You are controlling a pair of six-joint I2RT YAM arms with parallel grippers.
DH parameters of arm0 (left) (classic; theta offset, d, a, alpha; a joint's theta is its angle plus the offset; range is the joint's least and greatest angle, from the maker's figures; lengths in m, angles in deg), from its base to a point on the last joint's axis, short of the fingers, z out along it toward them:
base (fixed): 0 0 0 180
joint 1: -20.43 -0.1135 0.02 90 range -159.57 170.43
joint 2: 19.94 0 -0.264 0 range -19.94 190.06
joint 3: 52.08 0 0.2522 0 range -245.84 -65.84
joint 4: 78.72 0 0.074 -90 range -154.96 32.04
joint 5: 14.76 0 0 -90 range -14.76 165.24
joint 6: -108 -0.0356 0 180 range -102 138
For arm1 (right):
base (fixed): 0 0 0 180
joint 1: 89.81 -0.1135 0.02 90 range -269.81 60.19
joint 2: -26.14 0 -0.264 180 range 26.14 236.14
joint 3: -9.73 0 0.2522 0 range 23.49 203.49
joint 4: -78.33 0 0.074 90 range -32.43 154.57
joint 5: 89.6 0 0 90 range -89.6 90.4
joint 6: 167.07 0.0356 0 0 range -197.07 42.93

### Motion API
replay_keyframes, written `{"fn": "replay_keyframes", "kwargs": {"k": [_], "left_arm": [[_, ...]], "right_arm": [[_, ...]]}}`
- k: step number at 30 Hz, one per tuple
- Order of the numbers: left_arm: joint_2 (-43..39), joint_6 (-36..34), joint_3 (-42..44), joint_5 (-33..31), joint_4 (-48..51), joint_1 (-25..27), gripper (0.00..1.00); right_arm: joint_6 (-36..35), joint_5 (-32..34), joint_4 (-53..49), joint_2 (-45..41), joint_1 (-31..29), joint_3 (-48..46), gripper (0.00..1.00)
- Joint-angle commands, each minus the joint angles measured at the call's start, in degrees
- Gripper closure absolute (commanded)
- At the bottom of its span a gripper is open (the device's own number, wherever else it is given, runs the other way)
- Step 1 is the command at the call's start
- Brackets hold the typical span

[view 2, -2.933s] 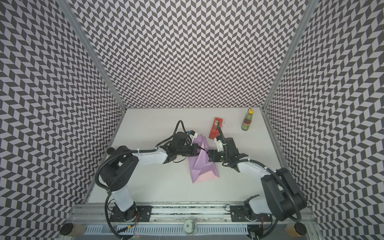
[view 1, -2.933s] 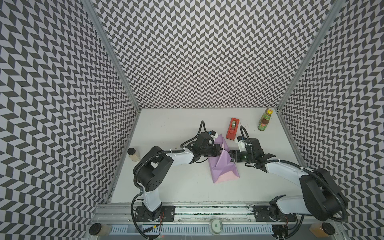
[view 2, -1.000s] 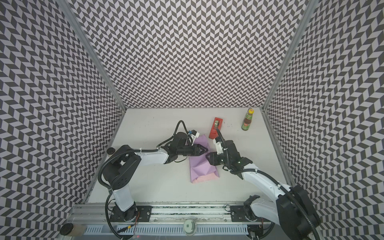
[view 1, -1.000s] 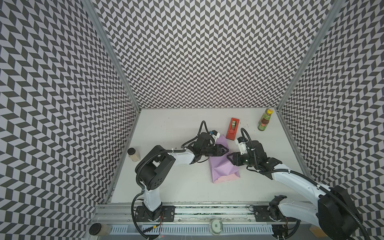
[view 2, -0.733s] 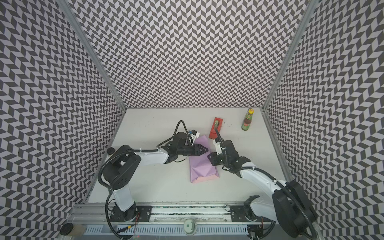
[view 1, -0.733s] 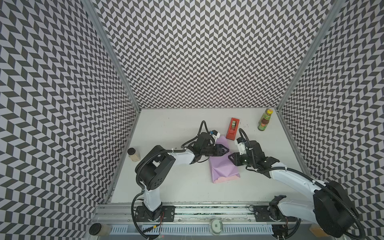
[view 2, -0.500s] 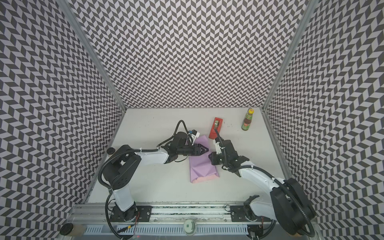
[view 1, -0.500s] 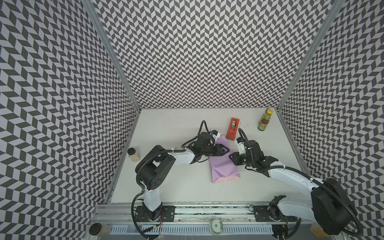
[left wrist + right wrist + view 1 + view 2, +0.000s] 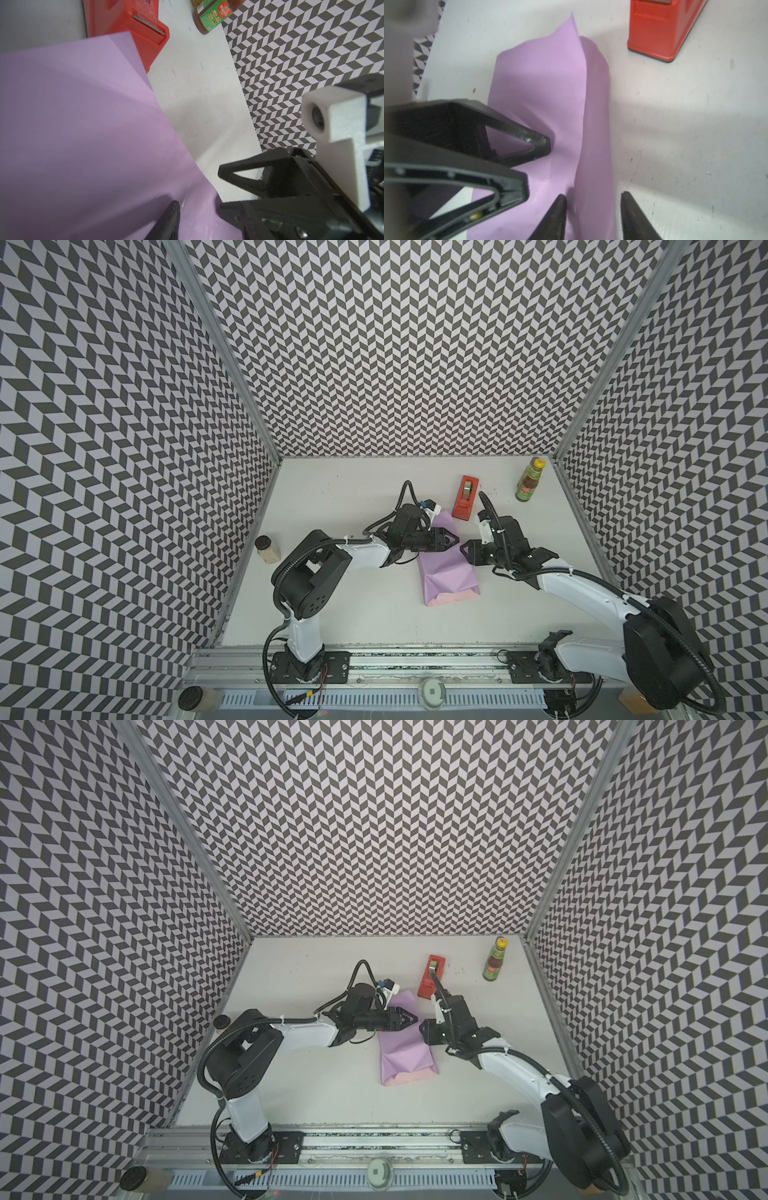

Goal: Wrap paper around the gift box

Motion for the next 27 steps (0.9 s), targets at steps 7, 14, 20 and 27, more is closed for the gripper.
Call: {"fn": "replay_keyframes", "kwargs": {"k": [7, 14, 20, 27], "left_arm": [[3.8, -0.1, 1.2, -3.0, 6.6, -0.4, 0.5], [3.6, -0.1, 1.2, -3.0, 6.6, -0.4, 0.5], [3.4, 0.1, 1.0, -2.6, 6.4, -0.4, 0.49], [3.3, 0.2, -0.4, -2.0, 7.1, -0.3, 0.49]], "right_arm": [[-0.5, -11.3, 4.5, 3.9, 2.0, 1.6, 0.33], [0.0, -12.3, 7.5, 7.4, 3.4, 0.9, 0.34], [-0.3, -12.6, 8.9, 8.0, 5.4, -2.4, 0.46], [-0.2, -13.3, 11.3, 10.0, 5.5, -6.1, 0.58]]}}
